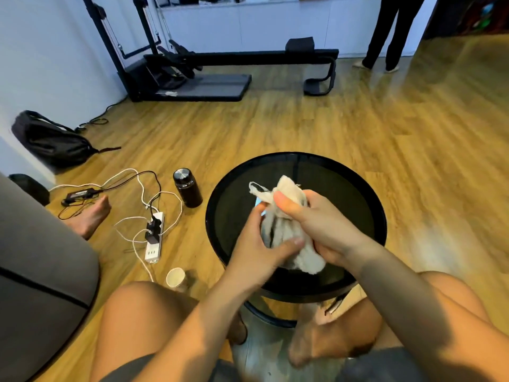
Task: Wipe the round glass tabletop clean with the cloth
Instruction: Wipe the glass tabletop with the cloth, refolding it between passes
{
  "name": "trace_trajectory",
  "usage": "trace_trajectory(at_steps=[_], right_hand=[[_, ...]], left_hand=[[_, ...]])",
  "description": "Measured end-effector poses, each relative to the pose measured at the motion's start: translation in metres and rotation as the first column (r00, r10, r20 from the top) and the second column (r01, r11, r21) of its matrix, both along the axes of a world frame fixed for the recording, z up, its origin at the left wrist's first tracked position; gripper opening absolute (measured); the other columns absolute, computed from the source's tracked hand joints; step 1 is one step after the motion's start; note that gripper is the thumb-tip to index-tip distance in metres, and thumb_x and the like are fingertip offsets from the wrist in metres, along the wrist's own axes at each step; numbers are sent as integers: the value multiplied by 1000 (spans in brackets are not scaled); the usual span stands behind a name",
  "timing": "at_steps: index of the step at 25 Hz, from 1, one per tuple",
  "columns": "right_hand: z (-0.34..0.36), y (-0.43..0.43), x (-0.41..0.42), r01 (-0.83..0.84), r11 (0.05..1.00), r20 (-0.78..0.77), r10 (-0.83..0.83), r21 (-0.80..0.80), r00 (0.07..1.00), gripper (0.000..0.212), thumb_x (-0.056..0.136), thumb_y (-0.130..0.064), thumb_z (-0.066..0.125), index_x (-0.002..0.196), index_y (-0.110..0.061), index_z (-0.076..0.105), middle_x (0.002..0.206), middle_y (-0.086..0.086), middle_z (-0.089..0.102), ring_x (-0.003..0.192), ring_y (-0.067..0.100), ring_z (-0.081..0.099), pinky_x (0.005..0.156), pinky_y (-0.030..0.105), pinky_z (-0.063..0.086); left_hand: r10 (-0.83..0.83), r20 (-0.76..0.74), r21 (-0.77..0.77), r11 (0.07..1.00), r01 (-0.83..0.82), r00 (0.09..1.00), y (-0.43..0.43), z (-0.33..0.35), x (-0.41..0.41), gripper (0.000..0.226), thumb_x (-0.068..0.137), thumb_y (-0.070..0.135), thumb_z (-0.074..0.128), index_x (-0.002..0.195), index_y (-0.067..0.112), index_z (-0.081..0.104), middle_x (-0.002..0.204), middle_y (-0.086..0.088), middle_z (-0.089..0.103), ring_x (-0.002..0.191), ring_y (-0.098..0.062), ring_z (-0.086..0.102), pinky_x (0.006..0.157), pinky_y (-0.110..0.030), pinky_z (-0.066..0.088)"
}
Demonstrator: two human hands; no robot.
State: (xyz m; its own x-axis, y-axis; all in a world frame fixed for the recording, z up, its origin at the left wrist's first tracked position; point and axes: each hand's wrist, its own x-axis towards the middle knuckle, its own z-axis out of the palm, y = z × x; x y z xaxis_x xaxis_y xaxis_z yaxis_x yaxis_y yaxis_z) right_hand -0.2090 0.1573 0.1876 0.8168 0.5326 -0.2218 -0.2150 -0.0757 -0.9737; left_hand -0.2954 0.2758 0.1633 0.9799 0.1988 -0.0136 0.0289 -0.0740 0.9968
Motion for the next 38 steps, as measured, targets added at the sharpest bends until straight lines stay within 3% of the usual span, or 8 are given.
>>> trace_trajectory(at_steps=[3, 8, 14, 19, 24, 28, 34, 38], right_hand=[[3, -9, 3, -102, 994, -21, 101, -41, 995, 43, 79, -22, 80, 117, -15, 62, 108, 11, 72, 98, 26, 72, 87, 47, 57], [10, -16, 2, -142, 962, -292, 208, 232, 933, 46, 80, -14, 70, 123, -5, 59, 115, 20, 69, 107, 34, 68, 92, 47, 55], [-15, -36, 9, -29, 1000, -215, 28, -1, 976, 25, 87, -2, 66, 112, -4, 66, 108, 22, 71, 98, 37, 70, 90, 54, 54], [-77, -64, 4, 134, 920, -75, -173, -368, 982, 18, 80, -7, 62, 93, -15, 73, 100, 20, 73, 88, 32, 71, 82, 50, 58], [-112, -89, -13, 207, 978, -456, -184, 1, 871, 41, 83, 0, 69, 119, -18, 61, 112, 19, 70, 96, 33, 71, 77, 42, 58], [-126, -89, -13, 58, 968, -220, -114, -245, 969, 66, 69, 10, 80, 116, -29, 56, 110, 18, 68, 97, 36, 69, 79, 47, 58], [-132, -88, -14, 167, 859, 85, -144, -483, 986, 25, 85, -9, 70, 105, -19, 59, 92, -1, 65, 87, 21, 65, 69, 28, 53], [-111, -75, -25, 404, 739, 412, -187, -539, 892, 33, 83, -13, 66, 114, -21, 55, 96, -1, 64, 91, 22, 61, 72, 22, 46]], left_hand=[[193, -82, -167, 964, -205, 978, 13, -2, 1, 34, 88, 4, 66, 119, 18, 58, 111, -5, 73, 87, -8, 73, 75, -23, 58], [99, -245, -592, 773, -229, 965, 19, -17, -5, 34, 97, 7, 47, 128, 13, 59, 119, -11, 71, 113, -27, 67, 99, -48, 50], [179, -348, -295, 911, -289, 920, 27, -34, -17, 24, 88, 7, 66, 112, 10, 64, 113, -15, 73, 102, -28, 71, 93, -49, 54], [89, -551, -586, 667, -461, 830, 49, -64, -40, 32, 93, 11, 38, 118, 11, 58, 117, -17, 68, 113, -37, 61, 102, -53, 43], [163, -524, -382, 832, -401, 836, 43, -78, -46, 37, 88, 5, 61, 125, 7, 57, 116, -18, 69, 102, -33, 69, 85, -46, 55], [313, -452, -175, 887, -428, 835, 43, -80, -45, 54, 92, 4, 60, 137, 27, 41, 113, -2, 59, 93, -21, 64, 59, -32, 57], [208, -348, -189, 939, -286, 914, 39, -77, -40, 72, 90, -11, 50, 139, 40, 39, 128, -2, 57, 110, -20, 61, 80, -28, 53], [143, -365, -151, 966, -210, 920, 28, -79, -43, 78, 90, -12, 52, 142, 43, 33, 125, -16, 63, 110, -26, 65, 93, -39, 54]])
